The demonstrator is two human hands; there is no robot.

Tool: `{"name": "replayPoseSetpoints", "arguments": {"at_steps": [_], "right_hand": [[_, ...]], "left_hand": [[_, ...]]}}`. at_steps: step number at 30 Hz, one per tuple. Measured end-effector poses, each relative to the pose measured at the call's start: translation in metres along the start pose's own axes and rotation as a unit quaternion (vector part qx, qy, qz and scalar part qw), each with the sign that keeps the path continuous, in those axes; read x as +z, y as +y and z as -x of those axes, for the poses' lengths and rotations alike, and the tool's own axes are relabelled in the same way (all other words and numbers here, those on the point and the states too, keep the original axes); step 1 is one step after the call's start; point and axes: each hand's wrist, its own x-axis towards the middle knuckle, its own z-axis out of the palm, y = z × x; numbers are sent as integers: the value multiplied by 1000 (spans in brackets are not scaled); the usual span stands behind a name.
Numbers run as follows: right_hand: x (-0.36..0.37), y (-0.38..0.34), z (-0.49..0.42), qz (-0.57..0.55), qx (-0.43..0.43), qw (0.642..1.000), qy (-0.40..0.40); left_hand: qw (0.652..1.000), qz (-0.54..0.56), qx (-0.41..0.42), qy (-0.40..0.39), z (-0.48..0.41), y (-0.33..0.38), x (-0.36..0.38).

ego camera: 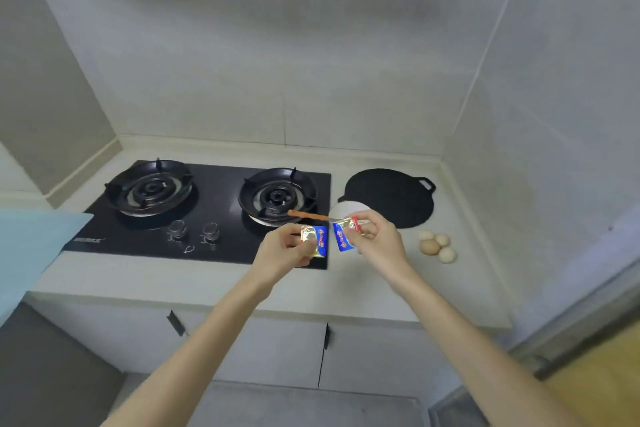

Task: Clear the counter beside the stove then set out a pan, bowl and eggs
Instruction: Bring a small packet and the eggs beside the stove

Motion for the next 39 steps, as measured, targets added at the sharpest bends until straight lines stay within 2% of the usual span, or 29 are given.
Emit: {"name": "replayPoseSetpoints", "arguments": {"at_steps": [6, 11, 24, 30, 39], "right_hand": [[-43, 63, -11, 13, 69, 996, 47], [-69, 118, -34, 9, 122, 992, 32], [-64, 246, -86, -7, 265, 963, -37], [-57, 256, -96, -39, 304, 951, -40], [-28, 252, -104, -36, 282, 956, -74]], "left_hand": [[997, -34, -49, -58, -35, -31, 64], [992, -56, -91, -66, -69, -62, 109], [974, -169, -148, 19, -117, -129, 167], [959, -226, -161, 49, -124, -143, 170], [944, -224, -205, 131, -123, -154, 147]]}}
